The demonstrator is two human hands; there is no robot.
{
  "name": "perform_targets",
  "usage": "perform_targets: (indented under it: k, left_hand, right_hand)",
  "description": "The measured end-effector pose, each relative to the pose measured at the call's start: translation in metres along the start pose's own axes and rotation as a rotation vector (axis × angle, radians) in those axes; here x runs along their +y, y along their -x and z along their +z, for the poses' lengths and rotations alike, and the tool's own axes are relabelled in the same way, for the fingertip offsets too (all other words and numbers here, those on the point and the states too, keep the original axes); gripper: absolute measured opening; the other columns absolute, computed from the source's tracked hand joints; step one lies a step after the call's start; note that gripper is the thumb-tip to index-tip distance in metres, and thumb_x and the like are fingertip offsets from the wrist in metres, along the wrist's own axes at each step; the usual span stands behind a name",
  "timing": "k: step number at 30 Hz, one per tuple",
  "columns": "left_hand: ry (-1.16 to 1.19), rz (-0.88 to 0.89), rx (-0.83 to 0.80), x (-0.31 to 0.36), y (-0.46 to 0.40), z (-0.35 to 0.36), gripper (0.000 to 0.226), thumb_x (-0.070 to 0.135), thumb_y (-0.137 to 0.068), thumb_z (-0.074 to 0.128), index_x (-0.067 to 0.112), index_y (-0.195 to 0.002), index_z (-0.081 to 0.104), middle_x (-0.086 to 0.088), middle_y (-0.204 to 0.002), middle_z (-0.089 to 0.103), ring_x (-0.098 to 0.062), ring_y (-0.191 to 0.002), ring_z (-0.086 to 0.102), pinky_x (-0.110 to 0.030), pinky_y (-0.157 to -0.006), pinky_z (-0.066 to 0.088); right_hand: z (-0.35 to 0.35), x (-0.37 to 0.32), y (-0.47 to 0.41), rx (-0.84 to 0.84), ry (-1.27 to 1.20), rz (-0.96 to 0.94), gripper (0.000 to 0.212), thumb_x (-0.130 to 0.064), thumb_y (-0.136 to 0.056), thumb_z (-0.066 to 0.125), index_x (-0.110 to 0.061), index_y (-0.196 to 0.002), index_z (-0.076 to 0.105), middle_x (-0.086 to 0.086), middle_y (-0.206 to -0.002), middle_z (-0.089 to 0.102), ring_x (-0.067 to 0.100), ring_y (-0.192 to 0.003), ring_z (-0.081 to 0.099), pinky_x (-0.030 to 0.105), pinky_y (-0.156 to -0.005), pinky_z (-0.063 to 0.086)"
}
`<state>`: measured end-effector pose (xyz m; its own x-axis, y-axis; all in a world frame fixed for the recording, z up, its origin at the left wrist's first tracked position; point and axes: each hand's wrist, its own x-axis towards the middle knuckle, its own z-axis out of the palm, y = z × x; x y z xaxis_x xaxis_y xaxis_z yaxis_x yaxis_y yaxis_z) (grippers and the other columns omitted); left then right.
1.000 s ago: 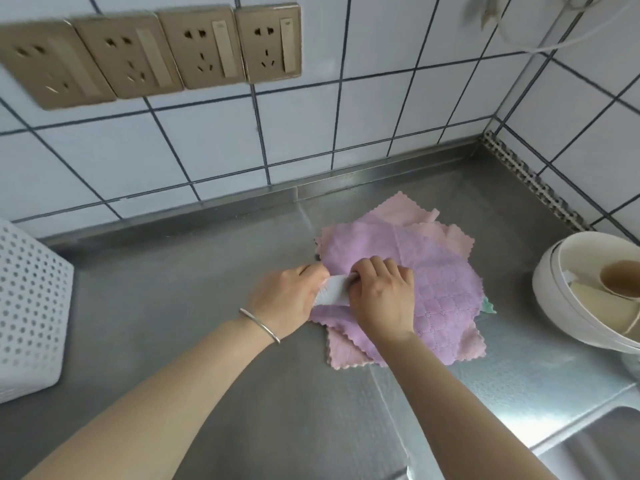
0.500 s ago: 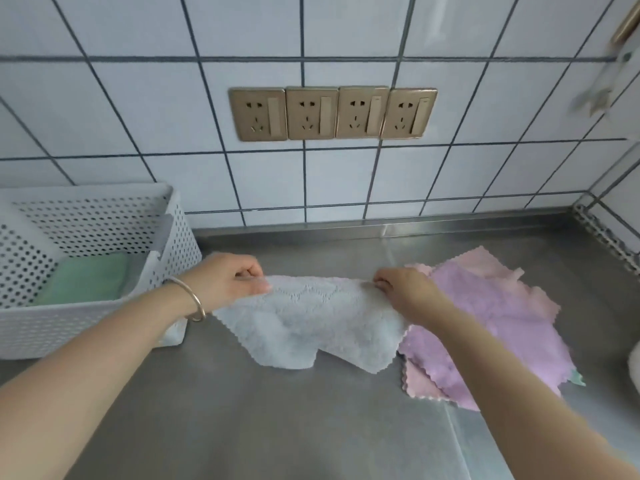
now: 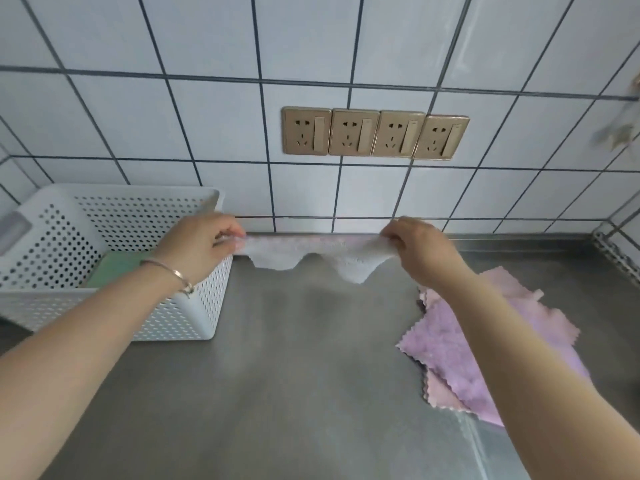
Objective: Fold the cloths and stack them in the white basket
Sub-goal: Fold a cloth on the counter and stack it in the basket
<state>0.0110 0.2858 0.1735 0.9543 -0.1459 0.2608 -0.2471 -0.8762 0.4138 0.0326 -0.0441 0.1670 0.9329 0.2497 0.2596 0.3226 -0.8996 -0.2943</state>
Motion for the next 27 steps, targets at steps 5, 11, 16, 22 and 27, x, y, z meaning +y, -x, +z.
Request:
perform_targets:
  k: [5,11,16,22,27]
  left_hand:
    - [-0.174,0.087,-0.283,-0.019,0.069,0.067,0.009,0.022,-0.086,0.057,0.027,-0.089,0.063,0.010,-0.091,0.064,-0.020,-0.085,0.062,-0.027,-0.069,0.042]
    - [-0.234,0.091,-0.551,-0.041,0.142,0.147,0.049,0.031,-0.050,0.084,0.031,-0.076,0.042,0.017,-0.065,0.057,-0.007,-0.047,0.057,-0.017,-0.040,0.024]
    - [-0.307,0.099,-0.768,-0.040,0.181,0.170,0.051,0.045,-0.025,0.083,0.035,-0.063,0.051,0.020,-0.057,0.053,0.002,-0.041,0.052,-0.014,-0.030,0.031]
    - [-0.140,-0.048,-0.719,-0.025,0.162,0.161,0.041,0.070,-0.076,0.046,0.033,-0.094,0.053,0.017,-0.083,0.051,-0.007,-0.083,0.058,-0.022,-0.067,0.037]
    - [0.052,-0.494,-0.537,-0.047,0.086,0.178,0.012,0.037,-0.088,0.050,0.030,-0.090,0.060,0.003,-0.097,0.066,-0.018,-0.091,0.061,-0.026,-0.077,0.046]
  right_hand:
    - [0.060,0.014,0.052,-0.392,0.157,0.019,0.032,-0.010,-0.092,0.044,-0.027,-0.112,0.062,-0.001,-0.114,0.062,0.025,-0.103,0.059,0.034,-0.082,0.049]
    - [0.147,0.017,0.139,-0.674,0.161,0.083,0.044,0.000,-0.088,0.040,-0.028,-0.114,0.060,-0.002,-0.116,0.055,0.024,-0.107,0.057,0.029,-0.076,0.043]
    - [0.172,0.014,0.182,-0.775,0.079,0.089,0.041,-0.002,-0.089,0.040,-0.028,-0.110,0.062,-0.006,-0.115,0.054,0.020,-0.110,0.056,0.025,-0.074,0.040]
    - [0.148,0.006,0.155,-0.869,-0.043,0.161,0.037,-0.055,-0.085,0.051,-0.030,-0.111,0.062,-0.015,-0.099,0.053,0.009,-0.095,0.056,0.024,-0.084,0.046]
    - [0.162,0.031,0.087,-0.613,-0.172,0.599,0.027,-0.038,-0.092,0.049,-0.024,-0.110,0.064,-0.001,-0.100,0.068,0.016,-0.081,0.058,0.023,-0.066,0.047]
